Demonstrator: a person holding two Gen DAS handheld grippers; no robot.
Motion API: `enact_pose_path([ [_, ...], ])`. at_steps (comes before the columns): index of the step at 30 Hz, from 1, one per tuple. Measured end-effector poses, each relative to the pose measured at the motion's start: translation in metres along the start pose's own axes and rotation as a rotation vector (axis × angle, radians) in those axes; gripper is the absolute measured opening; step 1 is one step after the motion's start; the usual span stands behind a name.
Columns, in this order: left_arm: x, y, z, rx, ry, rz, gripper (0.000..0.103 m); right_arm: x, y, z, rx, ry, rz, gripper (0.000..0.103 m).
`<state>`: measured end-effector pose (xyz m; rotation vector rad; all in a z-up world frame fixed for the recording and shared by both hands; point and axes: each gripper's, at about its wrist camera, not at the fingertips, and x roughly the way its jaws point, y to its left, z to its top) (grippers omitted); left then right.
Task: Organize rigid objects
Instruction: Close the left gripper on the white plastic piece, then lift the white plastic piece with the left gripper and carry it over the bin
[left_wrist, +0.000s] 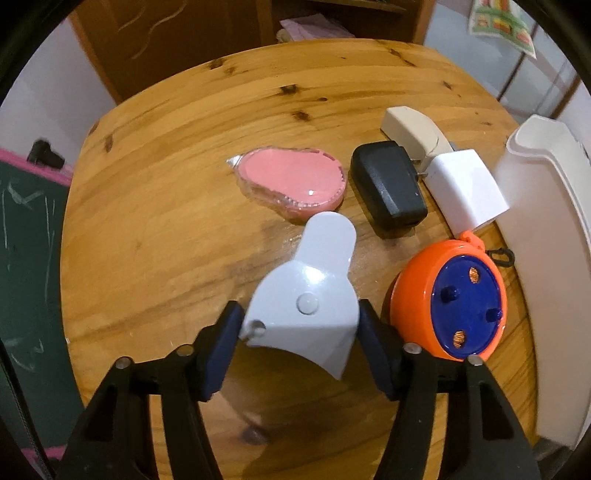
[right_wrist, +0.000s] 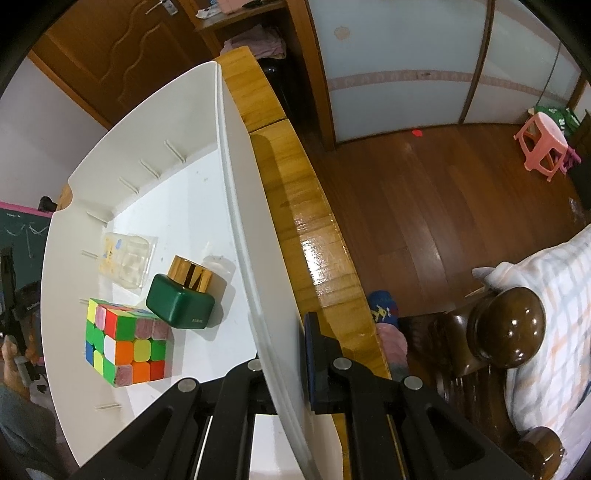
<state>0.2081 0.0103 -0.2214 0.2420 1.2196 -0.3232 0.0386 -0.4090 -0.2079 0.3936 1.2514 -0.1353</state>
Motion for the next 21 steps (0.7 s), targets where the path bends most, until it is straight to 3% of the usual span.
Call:
enact_pose_path([
  [7,-0.011,0.002,-0.017,-0.074,-0.022,0.072,0.064,0.000,0.004,-0.003,-0.021,-0.006,-0.019,0.006],
  [14,-0.078,0.003,-0.044,-0.184,-0.107,0.025,0.064,-0.001,0.006,-0.005,-0.019,-0.011,-0.018,0.006],
  [21,-0.156,-0.043,-0.057,-0.146,-0.230,-0.042,0.064,-0.003,0.009,-0.006,-0.030,-0.013,-0.026,0.006],
])
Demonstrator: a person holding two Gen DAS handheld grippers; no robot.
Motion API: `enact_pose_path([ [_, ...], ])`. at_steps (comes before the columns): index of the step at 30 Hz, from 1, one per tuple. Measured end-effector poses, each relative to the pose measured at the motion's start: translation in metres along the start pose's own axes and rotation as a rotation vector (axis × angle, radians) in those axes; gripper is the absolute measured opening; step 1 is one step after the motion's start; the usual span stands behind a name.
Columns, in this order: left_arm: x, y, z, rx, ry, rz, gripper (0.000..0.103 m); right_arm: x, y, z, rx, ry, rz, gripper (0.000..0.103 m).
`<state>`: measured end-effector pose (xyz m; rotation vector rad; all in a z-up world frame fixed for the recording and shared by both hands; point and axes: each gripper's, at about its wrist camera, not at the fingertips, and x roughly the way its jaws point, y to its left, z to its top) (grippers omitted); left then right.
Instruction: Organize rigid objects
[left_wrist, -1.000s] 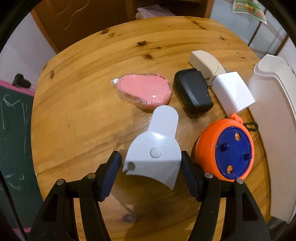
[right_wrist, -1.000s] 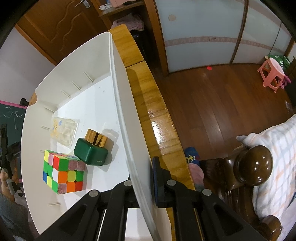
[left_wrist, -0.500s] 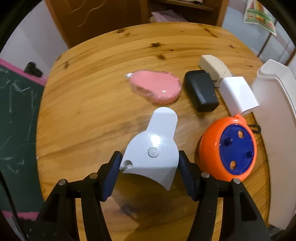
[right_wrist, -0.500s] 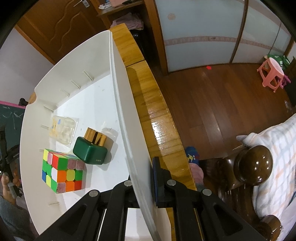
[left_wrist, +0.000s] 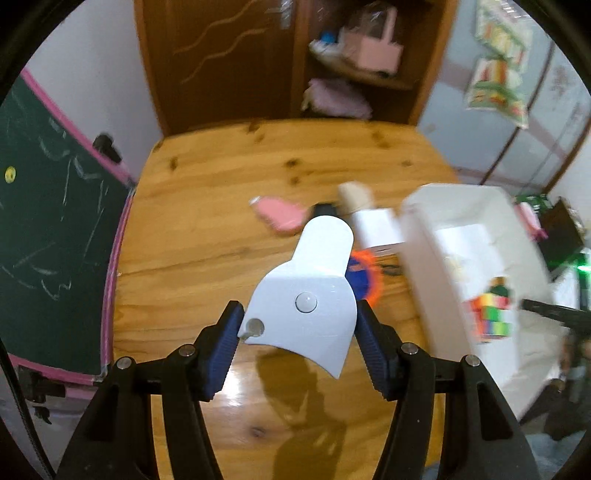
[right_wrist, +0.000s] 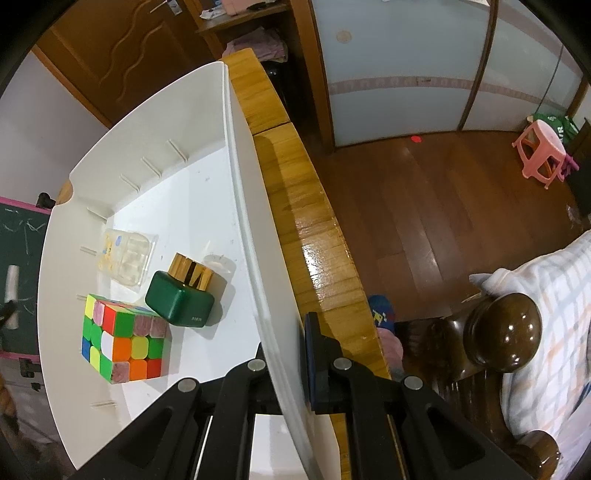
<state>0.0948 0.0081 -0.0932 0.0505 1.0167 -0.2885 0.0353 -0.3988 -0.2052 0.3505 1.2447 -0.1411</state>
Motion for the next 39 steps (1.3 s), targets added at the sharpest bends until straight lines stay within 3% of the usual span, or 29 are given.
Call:
enact_pose_path([
  [6,-0.040,-0.059,0.004,0.048,-0.048,-0.169,0.065,-0.001,0.001,0.002,-0.009,0.000,-0.003,0.006],
  [9,-0.044,-0.091,0.003,0.069,-0.035,-0.279,0.065,-0.002,-0.003,0.003,0.005,0.002,0.021,0.007],
  [12,-0.039,-0.122,0.000,0.099,-0.009,-0.339,0.065,-0.002,-0.005,0.004,0.009,0.004,0.032,0.007],
  [20,-0.003,-0.187,-0.020,0.204,0.115,-0.350,0.065,-0.001,-0.007,0.004,0.002,0.001,0.038,0.008],
  [34,0.057,-0.242,-0.058,0.340,0.348,-0.352,0.064,-0.001,-0.013,-0.001,0.022,-0.015,0.060,0.008],
  [39,0.068,-0.245,-0.060,0.339,0.376,-0.355,0.064,-0.002,-0.011,-0.001,0.010,-0.015,0.050,0.008],
])
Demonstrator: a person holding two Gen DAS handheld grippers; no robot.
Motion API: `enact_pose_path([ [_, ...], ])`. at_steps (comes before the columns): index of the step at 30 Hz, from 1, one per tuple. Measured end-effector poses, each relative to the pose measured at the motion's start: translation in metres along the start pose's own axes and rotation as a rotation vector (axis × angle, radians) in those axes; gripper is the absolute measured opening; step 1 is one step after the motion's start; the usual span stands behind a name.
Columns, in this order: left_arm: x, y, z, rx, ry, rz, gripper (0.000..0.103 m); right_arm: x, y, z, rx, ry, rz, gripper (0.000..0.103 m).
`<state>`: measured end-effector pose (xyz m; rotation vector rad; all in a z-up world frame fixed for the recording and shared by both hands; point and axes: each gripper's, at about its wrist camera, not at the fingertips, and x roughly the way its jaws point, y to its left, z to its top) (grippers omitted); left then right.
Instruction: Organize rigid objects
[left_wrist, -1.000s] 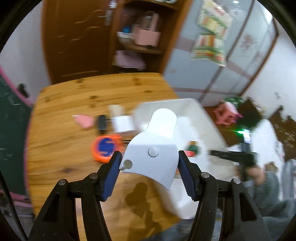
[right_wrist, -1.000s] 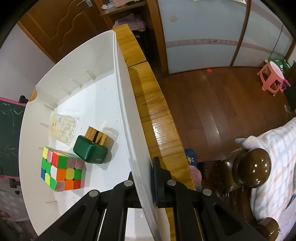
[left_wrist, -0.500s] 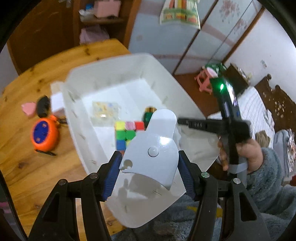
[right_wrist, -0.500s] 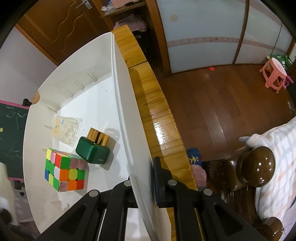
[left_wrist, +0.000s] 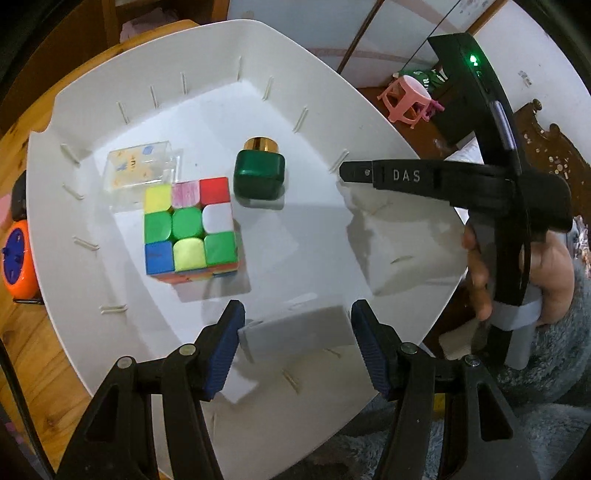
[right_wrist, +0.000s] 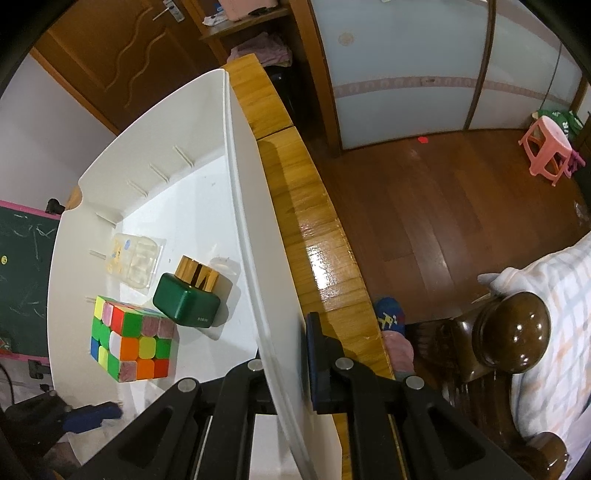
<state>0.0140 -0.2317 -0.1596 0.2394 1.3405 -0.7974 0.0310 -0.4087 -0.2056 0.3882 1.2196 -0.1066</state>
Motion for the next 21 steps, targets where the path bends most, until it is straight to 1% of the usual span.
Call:
enact_pose_path([
  [7,0.002,0.003,0.006,-0.008,-0.003,-0.001,0.065,-0.002,0.001,0.000,0.008,-0.005,0.007,0.008],
  [13,0.003,0.011,0.011,-0.058,-0.001,-0.021,0.066,-0.002,0.001,0.001,0.004,-0.005,0.003,0.008],
  [17,0.001,0.009,0.012,-0.050,-0.021,0.017,0.066,-0.002,0.002,0.001,0.003,-0.007,0.001,0.008],
  [21,0.002,0.008,0.013,-0.043,-0.026,0.031,0.067,-0.002,0.002,0.001,-0.001,-0.009,-0.003,0.008],
])
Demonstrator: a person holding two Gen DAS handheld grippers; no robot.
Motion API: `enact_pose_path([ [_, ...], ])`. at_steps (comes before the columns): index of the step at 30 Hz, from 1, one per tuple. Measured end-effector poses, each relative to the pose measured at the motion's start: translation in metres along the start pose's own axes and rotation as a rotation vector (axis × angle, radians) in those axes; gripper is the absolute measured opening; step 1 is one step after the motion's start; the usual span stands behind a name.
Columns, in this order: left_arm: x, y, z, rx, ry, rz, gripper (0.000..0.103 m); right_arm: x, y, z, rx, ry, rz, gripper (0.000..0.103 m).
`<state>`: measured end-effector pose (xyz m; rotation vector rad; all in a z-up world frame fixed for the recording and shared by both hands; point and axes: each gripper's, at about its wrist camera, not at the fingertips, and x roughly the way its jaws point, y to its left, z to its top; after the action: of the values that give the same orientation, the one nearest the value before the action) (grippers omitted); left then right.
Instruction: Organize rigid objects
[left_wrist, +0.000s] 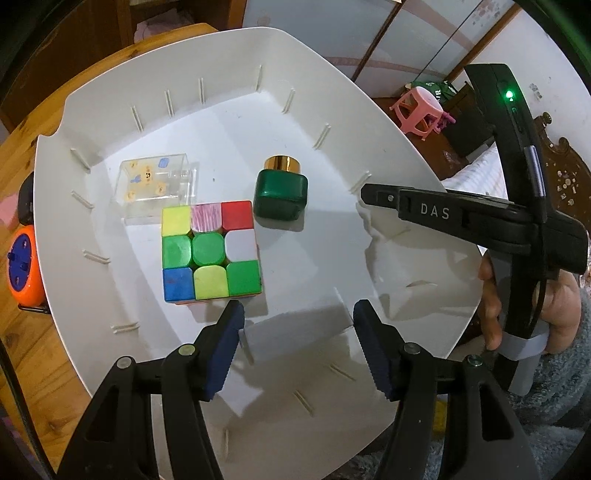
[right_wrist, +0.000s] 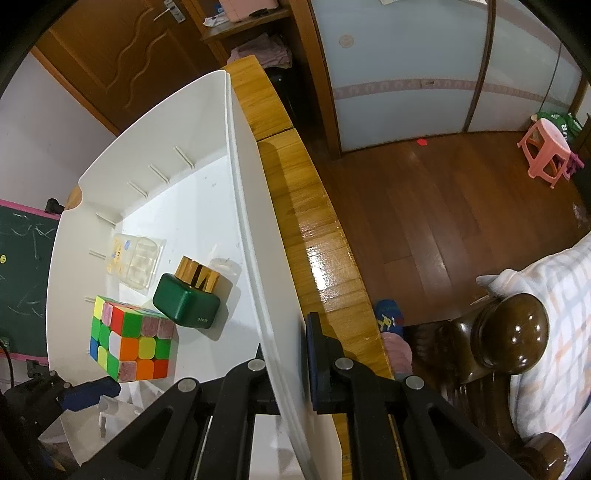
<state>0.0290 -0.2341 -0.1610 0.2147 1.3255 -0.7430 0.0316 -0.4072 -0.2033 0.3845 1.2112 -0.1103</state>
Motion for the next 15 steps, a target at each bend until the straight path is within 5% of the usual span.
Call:
enact_pose_path([
  [9,0.007,0.009,0.001,-0.044,0.030,0.002,0.067,-0.001,0.000,-0.001,-0.004,-0.001,-0.005,0.008],
  [13,0.008,0.011,0.000,-0.052,0.033,0.014,0.083,-0.001,0.000,-0.001,-0.005,-0.001,-0.005,0.008],
  [15,0.005,0.012,0.000,-0.054,0.019,0.012,0.083,-0.001,0.000,-0.001,-0.006,0.000,-0.007,0.008],
])
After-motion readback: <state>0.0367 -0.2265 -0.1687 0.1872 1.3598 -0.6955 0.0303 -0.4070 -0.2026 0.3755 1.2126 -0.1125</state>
